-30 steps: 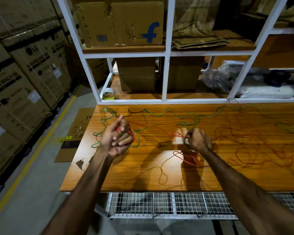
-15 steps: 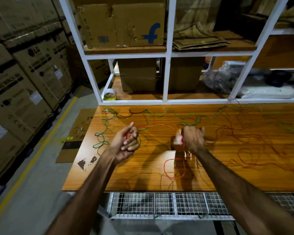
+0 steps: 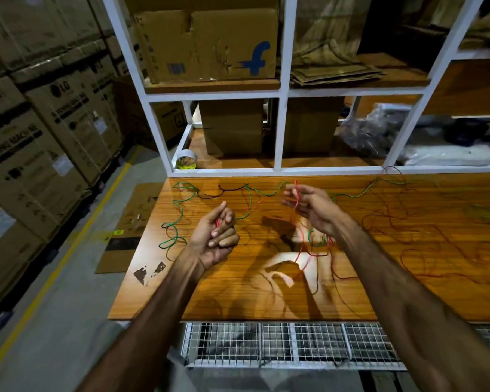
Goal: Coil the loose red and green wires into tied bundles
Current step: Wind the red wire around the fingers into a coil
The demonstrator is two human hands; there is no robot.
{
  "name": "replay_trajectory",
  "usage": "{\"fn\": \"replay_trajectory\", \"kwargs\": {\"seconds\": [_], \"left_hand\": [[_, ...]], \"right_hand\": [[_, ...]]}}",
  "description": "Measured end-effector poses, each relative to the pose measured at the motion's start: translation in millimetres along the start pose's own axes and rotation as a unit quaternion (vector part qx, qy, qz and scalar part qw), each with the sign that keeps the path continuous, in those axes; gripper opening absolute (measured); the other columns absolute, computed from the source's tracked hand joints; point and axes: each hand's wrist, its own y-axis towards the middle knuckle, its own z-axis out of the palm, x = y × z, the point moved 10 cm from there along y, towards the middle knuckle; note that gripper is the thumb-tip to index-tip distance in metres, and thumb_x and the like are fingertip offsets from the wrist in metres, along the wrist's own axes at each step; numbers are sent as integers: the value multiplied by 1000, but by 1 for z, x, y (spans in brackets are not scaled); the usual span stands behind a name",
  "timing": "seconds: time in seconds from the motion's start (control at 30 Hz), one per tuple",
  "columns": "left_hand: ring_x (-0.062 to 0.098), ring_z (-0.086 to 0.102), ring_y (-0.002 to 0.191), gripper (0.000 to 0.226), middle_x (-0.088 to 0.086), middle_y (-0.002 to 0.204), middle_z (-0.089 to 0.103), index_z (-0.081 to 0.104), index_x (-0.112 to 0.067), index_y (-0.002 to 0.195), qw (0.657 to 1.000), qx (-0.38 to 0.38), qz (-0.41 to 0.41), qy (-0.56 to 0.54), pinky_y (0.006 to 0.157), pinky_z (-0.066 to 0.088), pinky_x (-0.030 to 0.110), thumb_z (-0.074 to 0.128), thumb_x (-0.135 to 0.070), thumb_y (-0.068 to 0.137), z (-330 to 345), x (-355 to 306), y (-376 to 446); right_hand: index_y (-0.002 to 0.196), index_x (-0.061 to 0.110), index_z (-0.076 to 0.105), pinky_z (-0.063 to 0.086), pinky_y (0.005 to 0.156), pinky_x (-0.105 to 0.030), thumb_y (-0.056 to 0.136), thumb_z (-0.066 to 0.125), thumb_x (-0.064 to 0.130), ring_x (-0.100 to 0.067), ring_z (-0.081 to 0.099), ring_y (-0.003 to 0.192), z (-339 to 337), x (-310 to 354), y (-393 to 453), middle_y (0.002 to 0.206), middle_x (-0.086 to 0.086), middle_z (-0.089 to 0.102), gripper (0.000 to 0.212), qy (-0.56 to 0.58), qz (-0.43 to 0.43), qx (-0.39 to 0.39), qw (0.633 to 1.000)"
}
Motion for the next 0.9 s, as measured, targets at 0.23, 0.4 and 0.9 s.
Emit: {"fn": "replay_trajectory", "kwargs": {"seconds": [0.23, 0.4, 0.9], "left_hand": [[5, 34, 23, 50, -4, 36, 36, 54, -4, 74, 997, 31, -76, 3, 33, 31, 17, 35, -31, 111, -2, 25, -3], [5, 34, 23, 52, -4, 36, 37, 54, -3, 74, 995, 51, -87, -3, 32, 34, 18, 33, -32, 112, 4, 29, 4], [6, 23, 26, 55, -7, 39, 16, 57, -3, 80, 987, 123, -58, -81, 33, 36, 17, 29, -37, 112, 42, 19, 4]], "right_hand": [[111, 24, 74, 56, 90, -37, 104, 58, 35, -19, 74, 103, 29, 44, -7, 108, 0, 77, 20, -95, -105, -13, 990], [112, 33, 73, 28, 111, -48, 98, 63, 43, -9, 58, 117, 98, 71, -40, 120, 11, 69, 20, -556, -341, -43, 757], [74, 32, 70, 41, 63, -30, 103, 63, 33, 3, 52, 65, 107, 0, -41, 65, 21, 62, 30, -321, -231, 28, 918]]}}
